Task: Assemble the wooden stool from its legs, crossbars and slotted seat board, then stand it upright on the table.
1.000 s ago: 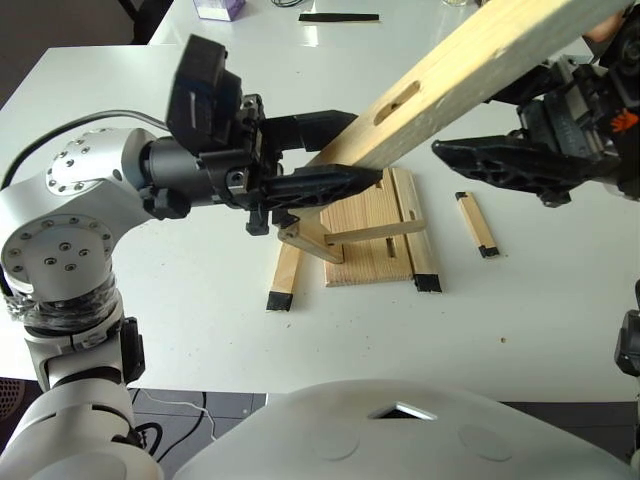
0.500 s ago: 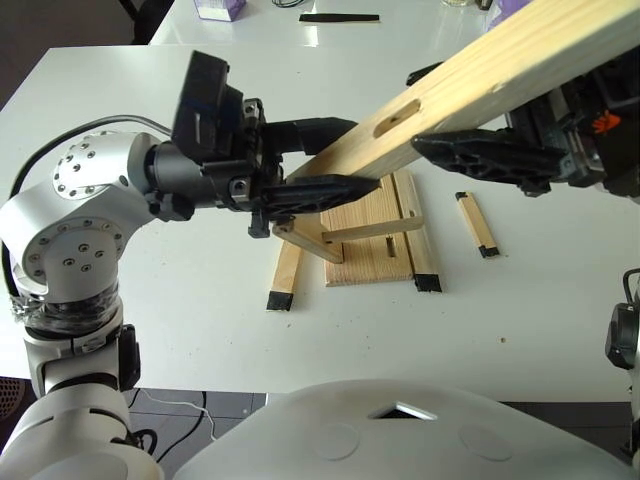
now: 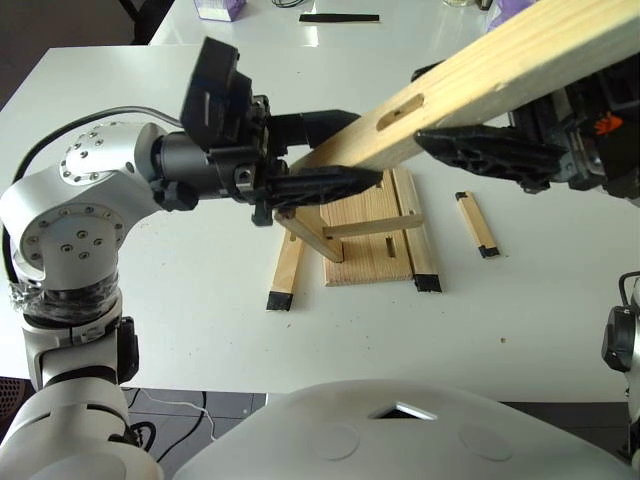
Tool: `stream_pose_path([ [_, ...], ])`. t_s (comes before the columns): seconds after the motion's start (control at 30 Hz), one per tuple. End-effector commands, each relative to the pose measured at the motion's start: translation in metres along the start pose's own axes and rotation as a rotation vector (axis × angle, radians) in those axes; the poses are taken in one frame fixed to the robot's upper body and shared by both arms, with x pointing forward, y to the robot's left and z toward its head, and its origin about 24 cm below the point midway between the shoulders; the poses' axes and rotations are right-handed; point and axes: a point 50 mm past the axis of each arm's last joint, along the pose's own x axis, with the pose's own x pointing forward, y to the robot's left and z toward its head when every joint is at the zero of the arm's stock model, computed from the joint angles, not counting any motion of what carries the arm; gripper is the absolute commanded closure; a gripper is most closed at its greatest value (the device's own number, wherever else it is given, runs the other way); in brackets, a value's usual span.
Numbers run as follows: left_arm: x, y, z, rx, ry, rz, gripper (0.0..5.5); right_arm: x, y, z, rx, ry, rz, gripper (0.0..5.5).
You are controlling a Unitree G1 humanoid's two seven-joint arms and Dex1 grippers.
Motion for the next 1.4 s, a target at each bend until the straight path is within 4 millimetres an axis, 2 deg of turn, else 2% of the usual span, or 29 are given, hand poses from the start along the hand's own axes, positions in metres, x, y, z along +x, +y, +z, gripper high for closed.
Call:
stream_pose_path([
  [0.03, 0.002, 0.008, 0.013, 0.01, -0.07, 0.072, 2.39, 0.003, -0.002, 0.01, -0.084, -0.018, -0.008, 3.45],
  [0.1, 0.002, 0.016, 0.023, -0.015, -0.142, 0.113, 1.99, 0.001, -0.005, 0.013, -0.108, -0.015, -0.037, 3.45],
  [0.2, -0.003, 0.027, 0.031, -0.041, -0.203, 0.17, 1.96, -0.01, -0.015, 0.018, -0.16, 0.007, -0.111, 3.46],
  [0.3, -0.015, 0.043, 0.032, -0.027, -0.2, 0.288, 1.96, -0.031, -0.032, 0.024, -0.214, 0.058, -0.239, 3.46],
  [0.37, -0.03, 0.056, 0.026, -0.009, -0.172, 0.394, 1.96, -0.047, -0.039, 0.018, -0.238, 0.148, -0.294, 3.46],
  [0.47, -0.056, 0.069, 0.006, 0.006, -0.081, 0.543, 1.96, -0.067, -0.043, 0.0, -0.24, 0.282, -0.339, 3.46],
  [0.67, -0.099, 0.079, -0.056, 0.022, 0.21, 0.712, 1.96, -0.097, -0.04, -0.037, -0.231, 0.49, -0.367, 3.47],
  [0.8, -0.111, 0.078, -0.079, 0.028, 0.288, 0.723, 1.96, -0.113, -0.042, -0.046, -0.229, 0.532, -0.391, 3.47],
  [0.9, -0.111, 0.074, -0.09, 0.023, 0.322, 0.691, 1.96, -0.114, -0.037, -0.053, -0.196, 0.53, -0.36, 3.47],
  [1.1, -0.114, 0.064, -0.106, -0.019, 0.388, 0.632, 1.96, -0.109, -0.011, -0.06, -0.074, 0.505, -0.229, 3.47],
  [1.23, -0.114, 0.056, -0.116, -0.022, 0.468, 0.568, 1.96, -0.109, 0.001, -0.073, -0.03, 0.511, -0.223, 3.47],
  [1.4, -0.124, 0.042, -0.131, -0.057, 0.606, 0.459, 1.96, -0.102, 0.013, -0.081, -0.03, 0.508, -0.217, 3.47],
])
